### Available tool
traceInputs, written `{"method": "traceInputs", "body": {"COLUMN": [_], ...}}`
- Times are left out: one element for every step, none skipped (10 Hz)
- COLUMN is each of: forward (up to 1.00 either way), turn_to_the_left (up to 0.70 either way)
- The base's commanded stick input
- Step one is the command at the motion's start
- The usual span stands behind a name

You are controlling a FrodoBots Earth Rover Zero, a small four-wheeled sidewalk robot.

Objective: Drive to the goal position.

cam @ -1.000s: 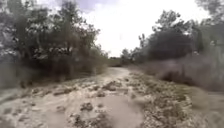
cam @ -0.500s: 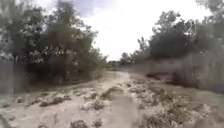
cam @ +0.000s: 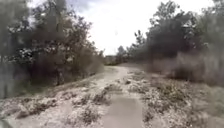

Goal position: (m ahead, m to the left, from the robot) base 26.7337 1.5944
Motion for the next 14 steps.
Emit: {"method": "traceInputs", "body": {"forward": [0.00, 0.00, 0.00, 0.14, 0.57, 0.70, 0.70, 0.70, 0.70, 0.70, 0.70, 0.70, 0.70, 0.70], "turn_to_the_left": [0.00, 0.00, 0.00, 0.00, 0.00, 0.00, 0.00, 0.00, 0.00, -0.02, -0.34, -0.35, -0.33, -0.20]}}
